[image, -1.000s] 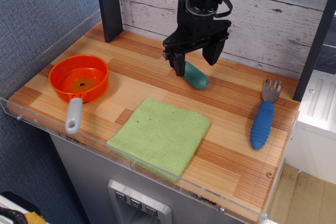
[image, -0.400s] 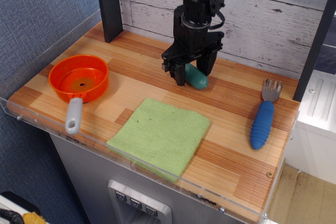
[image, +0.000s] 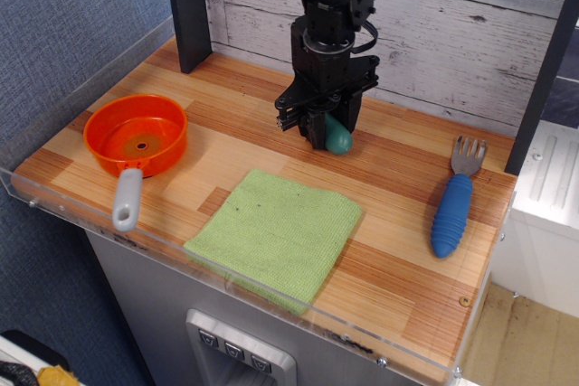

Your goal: Put the plastic green item on top of the napkin.

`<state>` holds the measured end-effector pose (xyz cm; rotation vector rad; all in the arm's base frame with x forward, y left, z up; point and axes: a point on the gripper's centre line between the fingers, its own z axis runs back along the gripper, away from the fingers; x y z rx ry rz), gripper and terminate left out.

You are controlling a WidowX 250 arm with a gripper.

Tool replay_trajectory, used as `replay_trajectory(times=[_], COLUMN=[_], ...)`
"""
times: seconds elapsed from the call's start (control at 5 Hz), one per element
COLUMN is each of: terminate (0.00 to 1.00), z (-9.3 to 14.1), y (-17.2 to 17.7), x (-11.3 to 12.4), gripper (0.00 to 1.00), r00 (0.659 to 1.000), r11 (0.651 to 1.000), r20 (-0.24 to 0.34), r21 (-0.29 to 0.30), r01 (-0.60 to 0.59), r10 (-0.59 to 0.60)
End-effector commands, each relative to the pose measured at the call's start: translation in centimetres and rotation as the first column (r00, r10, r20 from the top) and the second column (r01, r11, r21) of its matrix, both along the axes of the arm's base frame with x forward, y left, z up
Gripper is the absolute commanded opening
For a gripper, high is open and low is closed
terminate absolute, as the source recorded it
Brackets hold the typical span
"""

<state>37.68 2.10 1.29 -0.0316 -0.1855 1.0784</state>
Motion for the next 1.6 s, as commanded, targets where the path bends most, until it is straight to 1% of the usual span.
replay_trajectory(times=[0.0, 0.2, 0.4, 0.6, 0.8, 1.0, 1.2, 1.4], terminate=[0.00, 0.00, 0.00, 0.00, 0.00, 0.00, 0.00, 0.00], z=[3.9, 5.9, 7.2, 6.8, 6.0, 4.8, 2.8, 2.2], y=[0.9, 0.9, 0.4, -0.2, -0.7, -0.5, -0.7, -0.6], x=[-0.3, -1.8, -4.7, -7.8, -10.4, -12.1, -12.0, -11.8], gripper=[0.00, 0.00, 0.00, 0.00, 0.00, 0.00, 0.00, 0.00], r00=[0.996, 0.983, 0.969, 0.935, 0.909, 0.916, 0.919, 0.927], r11=[0.999, 0.987, 0.969, 0.936, 0.910, 0.916, 0.916, 0.925], r20=[0.083, 0.091, 0.077, 0.074, 0.058, 0.047, 0.000, 0.016], r21=[0.003, 0.040, 0.094, 0.082, 0.073, 0.061, 0.068, 0.076], r01=[0.033, 0.154, 0.227, 0.342, 0.408, 0.396, 0.394, 0.372], r10=[-0.034, -0.157, -0.234, -0.348, -0.412, -0.399, -0.395, -0.374])
